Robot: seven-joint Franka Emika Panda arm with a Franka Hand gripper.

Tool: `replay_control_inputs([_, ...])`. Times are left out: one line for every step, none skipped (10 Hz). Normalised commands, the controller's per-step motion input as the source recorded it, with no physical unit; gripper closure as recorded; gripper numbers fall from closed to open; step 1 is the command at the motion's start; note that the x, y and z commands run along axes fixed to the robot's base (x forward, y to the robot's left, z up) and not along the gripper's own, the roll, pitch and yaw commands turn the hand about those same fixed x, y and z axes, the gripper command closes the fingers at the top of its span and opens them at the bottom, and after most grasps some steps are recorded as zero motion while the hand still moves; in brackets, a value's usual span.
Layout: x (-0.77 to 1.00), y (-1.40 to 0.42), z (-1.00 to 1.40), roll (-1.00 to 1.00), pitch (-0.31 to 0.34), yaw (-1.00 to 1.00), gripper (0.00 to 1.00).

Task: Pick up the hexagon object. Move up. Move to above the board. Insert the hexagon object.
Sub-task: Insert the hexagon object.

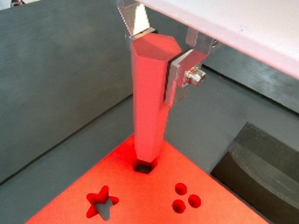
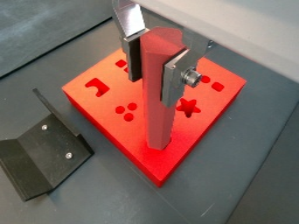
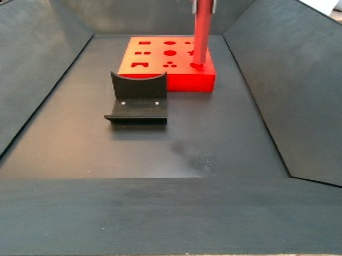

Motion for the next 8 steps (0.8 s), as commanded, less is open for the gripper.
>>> replay_control_inputs([0.2, -0.02, -0.18, -0.03, -0.147, 0.0, 1.0])
replay_control_inputs([0.26, 0.0, -0.26, -0.05, -0.176, 0.0, 1.0])
replay_control_inputs([0.01, 0.0, -0.05, -0.05, -0.13, 0.0, 1.0])
replay_control_inputs([0.0, -0.01, 0.09, 0.0, -0.043, 0.01, 1.0])
replay_control_inputs([-0.02, -0.08, 0.08, 0.08, -0.019, 0.05, 1.0])
replay_control_inputs([-0.15, -0.11, 0.01, 0.09, -0.083, 0.09, 1.0])
replay_control_inputs([-0.08, -0.13, 0.0, 0.08, -0.106, 0.11, 1.0])
replay_control_inputs([-0.09, 0.0, -0.05, 0.06, -0.091, 0.16, 1.0])
